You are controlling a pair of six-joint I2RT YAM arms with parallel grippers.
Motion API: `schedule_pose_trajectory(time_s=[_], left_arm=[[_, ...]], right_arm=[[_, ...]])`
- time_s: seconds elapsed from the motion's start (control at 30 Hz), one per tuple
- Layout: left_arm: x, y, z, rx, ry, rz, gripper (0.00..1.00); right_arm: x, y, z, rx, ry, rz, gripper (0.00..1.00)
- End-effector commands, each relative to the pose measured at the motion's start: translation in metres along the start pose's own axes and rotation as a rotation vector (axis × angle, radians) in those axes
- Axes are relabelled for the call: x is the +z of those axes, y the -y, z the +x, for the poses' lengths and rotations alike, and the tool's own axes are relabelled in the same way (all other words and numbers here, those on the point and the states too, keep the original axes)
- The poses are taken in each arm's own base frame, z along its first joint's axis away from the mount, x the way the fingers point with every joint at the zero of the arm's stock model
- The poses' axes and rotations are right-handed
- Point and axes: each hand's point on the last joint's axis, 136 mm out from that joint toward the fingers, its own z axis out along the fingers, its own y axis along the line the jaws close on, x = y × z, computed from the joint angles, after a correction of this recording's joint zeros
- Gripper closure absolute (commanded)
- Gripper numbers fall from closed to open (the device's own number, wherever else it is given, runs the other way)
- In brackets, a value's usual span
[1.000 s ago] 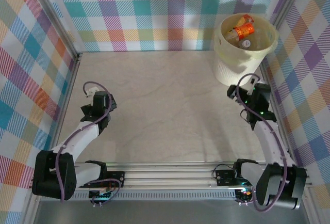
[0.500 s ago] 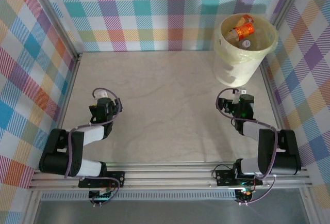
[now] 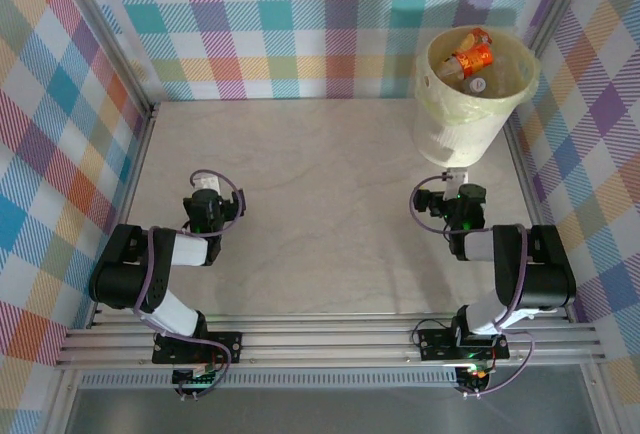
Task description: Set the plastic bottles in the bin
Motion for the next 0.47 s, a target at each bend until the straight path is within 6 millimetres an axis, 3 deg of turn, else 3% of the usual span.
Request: schedule_pose_trajectory(time_s=[0.0, 0.43], left_arm=[[0.0008, -0.0004, -0.0159, -0.006, 0.052, 0.009, 0.00], [0.0009, -0.0003, -0.0153, -0.005, 0.050, 0.010, 0.00]], right_arm=[[0.0012, -0.0008, -0.0179, 0.011, 0.051, -0.002, 0.00], [0.0020, -0.0041, -0.0172, 0.001, 0.045, -0.021, 0.00]])
